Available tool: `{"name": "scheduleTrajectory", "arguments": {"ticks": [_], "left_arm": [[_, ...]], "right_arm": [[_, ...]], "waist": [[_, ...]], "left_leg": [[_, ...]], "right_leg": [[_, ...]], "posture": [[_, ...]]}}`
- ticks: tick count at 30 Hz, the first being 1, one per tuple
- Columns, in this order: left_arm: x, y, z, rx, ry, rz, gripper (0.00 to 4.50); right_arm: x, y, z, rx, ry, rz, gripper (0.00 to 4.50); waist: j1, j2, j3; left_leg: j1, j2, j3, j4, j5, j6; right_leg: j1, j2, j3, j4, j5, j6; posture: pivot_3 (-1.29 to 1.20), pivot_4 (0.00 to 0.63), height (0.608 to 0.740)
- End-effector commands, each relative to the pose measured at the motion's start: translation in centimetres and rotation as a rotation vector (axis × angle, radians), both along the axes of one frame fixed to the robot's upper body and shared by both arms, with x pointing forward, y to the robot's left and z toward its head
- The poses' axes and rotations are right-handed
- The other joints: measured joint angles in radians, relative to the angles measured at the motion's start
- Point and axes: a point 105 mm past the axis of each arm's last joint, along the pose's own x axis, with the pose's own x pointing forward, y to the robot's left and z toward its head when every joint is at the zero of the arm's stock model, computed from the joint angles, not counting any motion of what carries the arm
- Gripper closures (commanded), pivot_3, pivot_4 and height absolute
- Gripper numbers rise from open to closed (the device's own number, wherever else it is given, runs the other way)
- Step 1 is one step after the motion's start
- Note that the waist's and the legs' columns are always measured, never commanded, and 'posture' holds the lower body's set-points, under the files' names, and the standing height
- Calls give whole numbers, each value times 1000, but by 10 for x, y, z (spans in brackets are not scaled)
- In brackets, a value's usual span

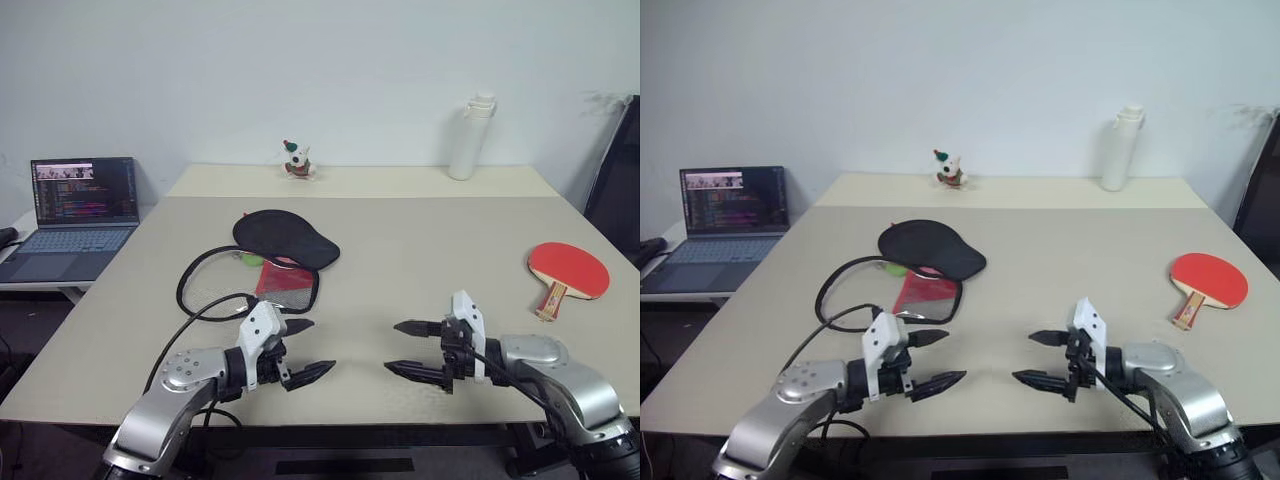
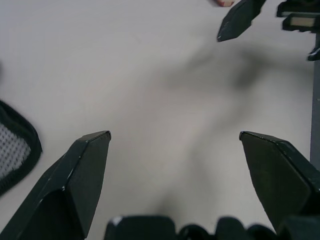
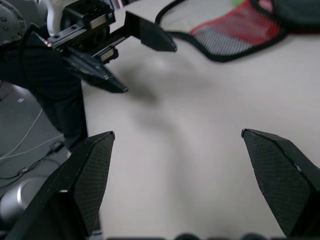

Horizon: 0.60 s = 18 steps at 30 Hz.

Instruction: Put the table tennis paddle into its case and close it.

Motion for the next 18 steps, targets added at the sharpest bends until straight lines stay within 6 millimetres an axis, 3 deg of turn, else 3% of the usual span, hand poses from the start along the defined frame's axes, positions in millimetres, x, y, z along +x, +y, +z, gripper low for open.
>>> {"name": "scheduleTrajectory", "arguments": {"ticks": [1,8,13,18], "left_arm": [[1,-7,9,-17,-53,13,0],[10,-13,28,-119,-96,113,0],[13,4,42,-165,-111,270,0],[10,23,41,-176,-85,366,0]], "right_arm": [[-1,-2,15,0,-56,9,36],[1,-8,28,-13,-88,-28,36],[4,-10,42,4,-126,-44,36],[8,5,46,36,-150,-27,36]], "waist": [[1,0,0],[9,-1,0],[8,-1,0],[10,-1,0]], "left_leg": [[0,0,0,0,0,0],[0,0,-1,1,0,0],[0,0,0,0,0,0],[0,0,-1,0,0,0]], "right_leg": [[0,0,0,0,0,0],[1,0,-1,0,0,0],[1,1,0,0,0,0],[1,1,-1,0,0,0]], "posture": [[0,150,740],[0,150,740],[0,150,740],[0,150,740]]}}
